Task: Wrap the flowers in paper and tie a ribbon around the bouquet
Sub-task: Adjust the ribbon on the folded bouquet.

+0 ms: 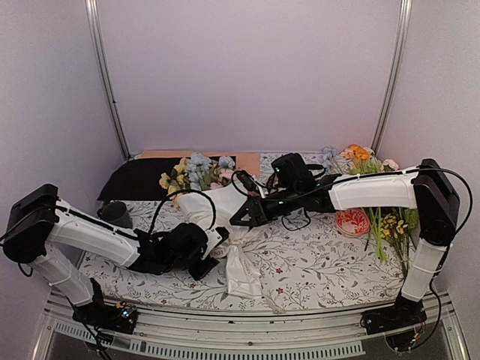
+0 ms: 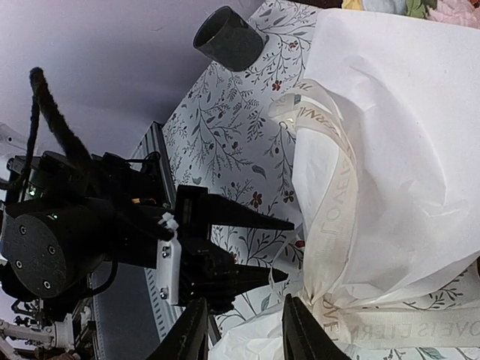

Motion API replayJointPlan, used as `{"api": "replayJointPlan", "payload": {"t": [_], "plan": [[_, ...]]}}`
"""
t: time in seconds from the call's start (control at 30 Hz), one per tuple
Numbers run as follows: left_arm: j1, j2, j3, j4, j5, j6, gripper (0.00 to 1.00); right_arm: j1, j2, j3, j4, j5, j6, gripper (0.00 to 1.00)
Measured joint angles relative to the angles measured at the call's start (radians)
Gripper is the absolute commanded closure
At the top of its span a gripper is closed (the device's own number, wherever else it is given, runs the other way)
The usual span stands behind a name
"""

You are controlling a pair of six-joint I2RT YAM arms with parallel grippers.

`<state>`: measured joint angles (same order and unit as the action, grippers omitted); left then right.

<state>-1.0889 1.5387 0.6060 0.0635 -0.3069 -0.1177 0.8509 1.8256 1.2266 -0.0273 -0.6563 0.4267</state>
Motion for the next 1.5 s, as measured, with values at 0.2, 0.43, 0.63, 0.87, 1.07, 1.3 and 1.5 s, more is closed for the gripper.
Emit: {"api": "replayJointPlan", "payload": {"t": [0.2,0.43,0.63,0.87,1.07,1.3,1.5], "plan": [[0.0,0.028,0.029,0.008,-0.015,0.021,1.0,-0.001,0.035,0.027,0.03,0.031,0.004,0.65],[-0.002,0.016,0.029,0.017,0.017,-0.01,1.0,-0.014,0.127,0.054,0.059,0.036,0.015,0.66],[-0.046,-0.095,-0.011,-0.018,0.072,-0.079,1.0,-0.015,0.165,0.08,0.073,0.027,0.027,0.66],[-0.227,-0.113,-0.011,-0.088,0.158,-0.244,1.0,-0.015,0.201,0.118,0.08,0.026,0.034,0.66],[-0.382,-0.134,-0.041,-0.105,0.197,-0.459,1.0,-0.015,0.207,0.16,0.078,0.027,0.034,0.66],[-0.424,-0.186,-0.116,-0.117,0.232,-0.666,1.0,-0.019,0.179,0.188,0.032,0.033,0.012,0.66],[-0.509,-0.227,-0.147,-0.135,0.252,-0.772,1.0,-0.05,0.044,0.178,-0.012,0.052,-0.005,0.63]]}}
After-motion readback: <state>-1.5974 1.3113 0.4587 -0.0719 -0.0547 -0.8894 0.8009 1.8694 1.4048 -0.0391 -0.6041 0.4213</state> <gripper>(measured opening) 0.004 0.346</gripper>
